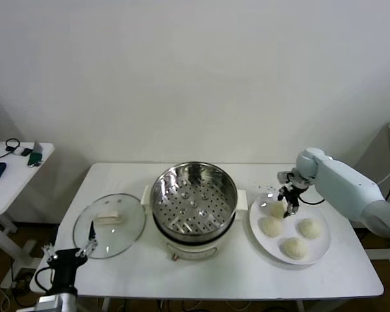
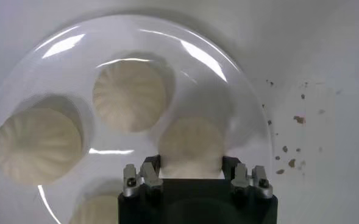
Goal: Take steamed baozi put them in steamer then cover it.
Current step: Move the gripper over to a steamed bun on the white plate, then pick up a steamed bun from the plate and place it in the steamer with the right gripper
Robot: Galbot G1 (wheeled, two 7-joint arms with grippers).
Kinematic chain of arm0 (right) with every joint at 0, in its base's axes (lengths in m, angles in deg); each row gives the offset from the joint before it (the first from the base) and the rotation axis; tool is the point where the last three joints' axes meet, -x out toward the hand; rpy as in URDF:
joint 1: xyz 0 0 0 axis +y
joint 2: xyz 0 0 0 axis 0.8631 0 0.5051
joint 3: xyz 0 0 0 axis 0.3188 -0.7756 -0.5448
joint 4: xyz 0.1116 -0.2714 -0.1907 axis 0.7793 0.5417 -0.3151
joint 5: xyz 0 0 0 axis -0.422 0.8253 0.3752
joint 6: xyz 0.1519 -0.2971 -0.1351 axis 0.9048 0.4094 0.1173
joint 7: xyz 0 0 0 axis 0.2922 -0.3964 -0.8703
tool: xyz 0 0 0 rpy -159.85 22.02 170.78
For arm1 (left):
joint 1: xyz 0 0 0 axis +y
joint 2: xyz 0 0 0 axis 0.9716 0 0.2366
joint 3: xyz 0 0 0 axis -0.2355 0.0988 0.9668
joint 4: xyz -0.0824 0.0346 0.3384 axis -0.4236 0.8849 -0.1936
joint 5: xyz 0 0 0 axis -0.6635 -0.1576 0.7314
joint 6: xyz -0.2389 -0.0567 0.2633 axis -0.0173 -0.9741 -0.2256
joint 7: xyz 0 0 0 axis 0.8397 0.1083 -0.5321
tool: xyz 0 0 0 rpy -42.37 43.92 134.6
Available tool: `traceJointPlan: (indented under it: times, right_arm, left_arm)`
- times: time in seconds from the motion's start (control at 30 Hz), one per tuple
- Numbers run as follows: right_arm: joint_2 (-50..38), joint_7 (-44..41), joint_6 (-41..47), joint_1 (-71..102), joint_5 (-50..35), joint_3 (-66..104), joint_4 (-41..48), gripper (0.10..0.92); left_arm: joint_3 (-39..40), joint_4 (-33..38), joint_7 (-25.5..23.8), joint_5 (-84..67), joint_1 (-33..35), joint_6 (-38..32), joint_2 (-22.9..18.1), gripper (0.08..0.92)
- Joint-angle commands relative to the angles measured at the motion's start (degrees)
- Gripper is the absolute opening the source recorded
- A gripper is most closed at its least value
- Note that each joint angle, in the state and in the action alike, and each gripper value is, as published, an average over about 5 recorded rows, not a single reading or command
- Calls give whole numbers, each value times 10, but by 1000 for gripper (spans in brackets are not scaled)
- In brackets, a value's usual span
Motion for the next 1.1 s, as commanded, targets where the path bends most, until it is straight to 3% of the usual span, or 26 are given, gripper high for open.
traceJointPlan:
  times: [0.03,0.3,0.5,0.87,1.1]
  right_arm:
    - [-4,-5,-15,-62,-34,-47,-16,653]
    - [9,-27,-79,-273,-118,-223,-78,653]
    - [54,-44,-138,-395,-122,-285,-133,653]
    - [135,-31,-191,-427,-66,-279,-297,653]
    - [198,-19,-223,-360,30,-253,-313,658]
  left_arm:
    - [-3,5,0,-4,4,0,2,823]
    - [-7,12,1,-12,10,0,4,823]
    - [-4,14,1,-13,12,0,4,823]
    - [1,12,9,-15,18,6,8,823]
    - [2,11,9,-16,21,7,10,823]
